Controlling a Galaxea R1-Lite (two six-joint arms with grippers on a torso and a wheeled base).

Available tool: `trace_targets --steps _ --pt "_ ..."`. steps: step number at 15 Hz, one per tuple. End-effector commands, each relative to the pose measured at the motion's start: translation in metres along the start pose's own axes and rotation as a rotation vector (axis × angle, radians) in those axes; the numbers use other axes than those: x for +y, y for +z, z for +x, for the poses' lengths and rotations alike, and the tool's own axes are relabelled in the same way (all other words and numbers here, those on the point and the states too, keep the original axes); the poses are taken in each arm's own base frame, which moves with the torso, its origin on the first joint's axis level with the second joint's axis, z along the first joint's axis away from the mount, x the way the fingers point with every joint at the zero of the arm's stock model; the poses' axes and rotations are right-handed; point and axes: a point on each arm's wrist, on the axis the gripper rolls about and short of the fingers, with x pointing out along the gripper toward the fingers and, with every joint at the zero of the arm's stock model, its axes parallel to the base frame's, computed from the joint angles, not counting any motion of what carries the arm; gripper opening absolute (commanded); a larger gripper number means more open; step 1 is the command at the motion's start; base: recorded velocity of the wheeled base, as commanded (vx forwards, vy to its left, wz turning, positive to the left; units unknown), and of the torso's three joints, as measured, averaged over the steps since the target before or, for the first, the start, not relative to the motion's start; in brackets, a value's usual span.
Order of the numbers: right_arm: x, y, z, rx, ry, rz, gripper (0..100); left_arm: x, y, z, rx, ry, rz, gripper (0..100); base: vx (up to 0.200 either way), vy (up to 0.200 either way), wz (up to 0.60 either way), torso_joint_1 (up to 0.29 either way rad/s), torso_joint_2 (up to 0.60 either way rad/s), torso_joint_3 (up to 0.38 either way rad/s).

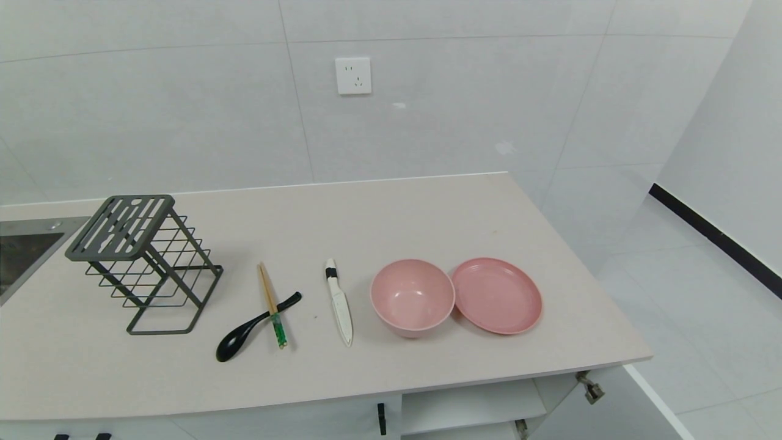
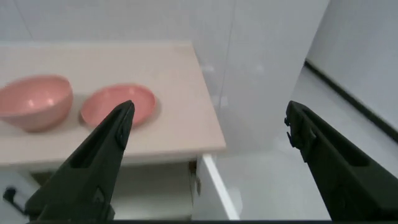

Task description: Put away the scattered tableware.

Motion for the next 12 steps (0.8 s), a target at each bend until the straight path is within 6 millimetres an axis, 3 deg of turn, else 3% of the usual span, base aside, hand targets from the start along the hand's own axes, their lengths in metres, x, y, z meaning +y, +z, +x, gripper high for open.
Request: trace_targets --steps 1,6,9,12 --pt "0.001 0.004 0.000 -0.042 0.030 -0.003 100 0.000 0.000 0.000 0.003 -0.001 0.001 100 0.000 0.000 0.00 0.000 0.00 0.000" --pt "0.005 0.021 -0.001 -0.128 0.278 -0.009 100 0.000 0.000 0.000 0.003 -0.001 -0.001 100 0.000 0.000 0.00 0.000 0.00 0.000" --pt "0.003 0.058 0.021 -0.062 0.432 0.017 100 0.000 0.000 0.000 0.001 -0.002 -0.004 100 0.000 0.000 0.00 0.000 0.00 0.000" --pt "0.003 0.068 0.053 0.066 0.500 0.059 100 0.000 0.000 0.000 0.001 -0.002 -0.004 100 0.000 0.000 0.00 0.000 0.00 0.000"
